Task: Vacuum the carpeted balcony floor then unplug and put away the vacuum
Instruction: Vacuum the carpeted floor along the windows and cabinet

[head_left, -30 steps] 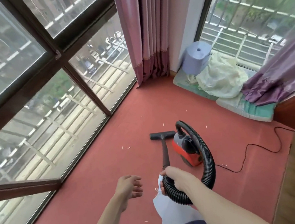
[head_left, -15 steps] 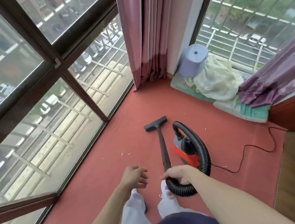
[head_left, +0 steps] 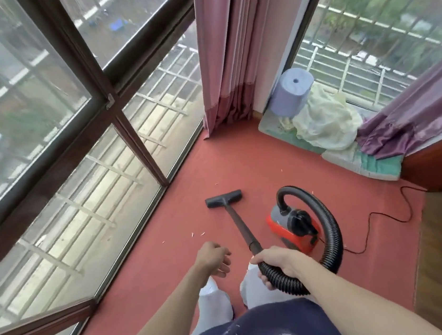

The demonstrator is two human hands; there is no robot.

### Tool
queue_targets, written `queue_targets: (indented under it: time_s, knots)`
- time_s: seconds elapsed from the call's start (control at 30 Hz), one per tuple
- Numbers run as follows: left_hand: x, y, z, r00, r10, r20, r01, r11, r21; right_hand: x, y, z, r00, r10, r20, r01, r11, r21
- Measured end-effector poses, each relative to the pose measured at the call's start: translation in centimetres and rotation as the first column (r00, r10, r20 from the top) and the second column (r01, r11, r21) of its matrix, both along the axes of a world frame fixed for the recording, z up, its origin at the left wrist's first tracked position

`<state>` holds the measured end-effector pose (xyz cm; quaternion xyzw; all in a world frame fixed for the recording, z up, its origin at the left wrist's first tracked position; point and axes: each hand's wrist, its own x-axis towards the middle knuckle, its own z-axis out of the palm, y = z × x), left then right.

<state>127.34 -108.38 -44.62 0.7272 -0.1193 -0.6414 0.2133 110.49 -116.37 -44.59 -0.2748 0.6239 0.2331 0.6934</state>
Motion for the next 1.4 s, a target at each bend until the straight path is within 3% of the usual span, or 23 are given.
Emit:
queue_targets:
  time_s: [0.23, 0.37, 0.6, 0.8, 1.03, 1.23, 1.4]
  knots:
    - [3.1, 0.2, 0.9, 0.994, 0.104, 0.037, -0.105, 0.994, 0.031, 5.2, -6.3, -2.1, 0.997, 0.062, 0.036, -0.060, 0.996, -0.072]
    - [4.5, -0.3, 1.2, 0.995, 0.067, 0.078, -0.074, 0.994, 0.083, 7.2, -11.5, -1.6, 0.993, 0.072, 0.090, -0.067, 0.996, -0.060]
    - [4.4, -6.5, 1.1, 0.983, 0.047, 0.179, -0.064, 0.994, 0.088, 5.3, -11.6, -0.1, 0.944, -0.318, 0.091, 0.315, 0.948, 0.045]
    - [2.9, -13.4, 0.6, 0.980, 0.062, 0.187, -0.059, 0.998, -0.022, 5.7, -13.3, -0.7, 0.904, -0.421, 0.077, 0.419, 0.907, 0.043]
    - [4.7, -19.9, -0.4, 0.990, 0.023, 0.141, -0.019, 0.999, -0.028, 11.3, -20.9, -2.8, 0.813, -0.576, 0.084, 0.578, 0.816, -0.004]
    - [10.3, -27.2, -2.3, 0.991, -0.066, 0.117, 0.064, 0.998, 0.016, 17.4, -29.6, -4.5, 0.626, -0.780, 0.018, 0.777, 0.622, -0.096]
    - [14.7, -33.5, -3.2, 0.991, -0.086, 0.103, 0.085, 0.996, 0.013, 22.5, -37.5, -7.4, 0.576, -0.817, 0.000, 0.812, 0.573, -0.110]
